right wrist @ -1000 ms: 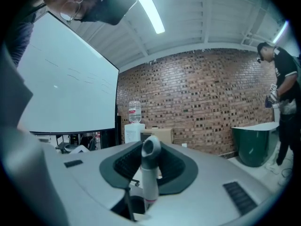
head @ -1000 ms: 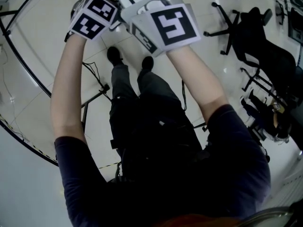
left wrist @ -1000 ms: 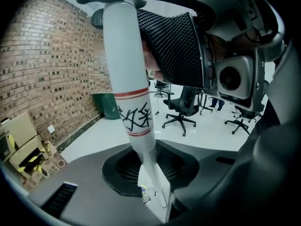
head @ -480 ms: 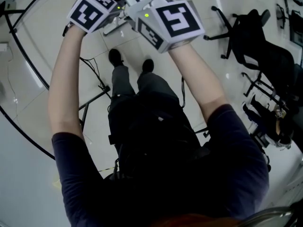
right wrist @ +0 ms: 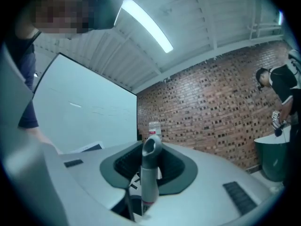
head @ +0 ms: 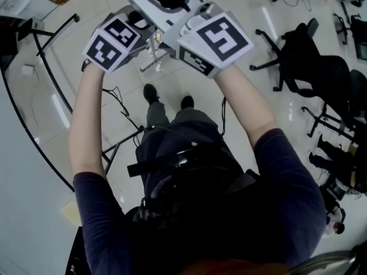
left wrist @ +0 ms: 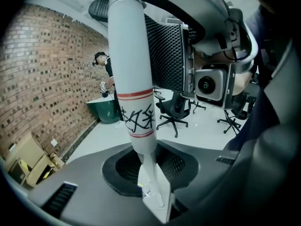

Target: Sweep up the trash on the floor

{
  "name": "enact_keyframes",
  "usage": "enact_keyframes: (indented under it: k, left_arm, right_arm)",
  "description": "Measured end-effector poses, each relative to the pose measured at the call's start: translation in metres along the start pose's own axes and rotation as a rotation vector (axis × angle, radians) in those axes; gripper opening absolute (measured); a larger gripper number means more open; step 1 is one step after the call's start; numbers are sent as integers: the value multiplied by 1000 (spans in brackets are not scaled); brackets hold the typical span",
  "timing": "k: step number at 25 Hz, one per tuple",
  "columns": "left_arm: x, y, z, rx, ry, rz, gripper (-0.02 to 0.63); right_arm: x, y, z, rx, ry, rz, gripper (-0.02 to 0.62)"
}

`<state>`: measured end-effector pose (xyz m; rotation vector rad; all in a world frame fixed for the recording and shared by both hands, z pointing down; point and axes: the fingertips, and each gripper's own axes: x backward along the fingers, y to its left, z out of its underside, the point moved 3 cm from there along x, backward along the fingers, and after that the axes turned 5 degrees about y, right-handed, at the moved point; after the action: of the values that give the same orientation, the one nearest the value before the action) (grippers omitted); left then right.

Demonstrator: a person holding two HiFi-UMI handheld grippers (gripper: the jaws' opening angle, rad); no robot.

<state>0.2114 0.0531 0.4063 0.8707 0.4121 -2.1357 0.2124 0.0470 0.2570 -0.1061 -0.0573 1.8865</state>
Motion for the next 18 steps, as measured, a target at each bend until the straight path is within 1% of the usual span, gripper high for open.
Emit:
enact_keyframes:
  k: [4, 6, 9, 13, 18]
  left_arm:
    - [19, -27, -36, -27, -15, -62, 77]
    - [23, -39, -52, -38, -28, -111, 77]
    - [26, -56, -76, -32, -67, -183, 77]
    - [19, -72, -95, -29, -94, -259, 77]
    - [14, -80, -100, 18, -162, -302, 77]
  right_arm:
    - [34, 13, -36, 20, -31, -105, 108]
    - [52, 16, -49, 21, -53, -154, 109]
    - [80, 19, -65, 30, -72, -230, 110]
    - [106, 23, -72, 86, -62, -301, 110]
    - [111, 26, -72, 94, -33, -359, 112]
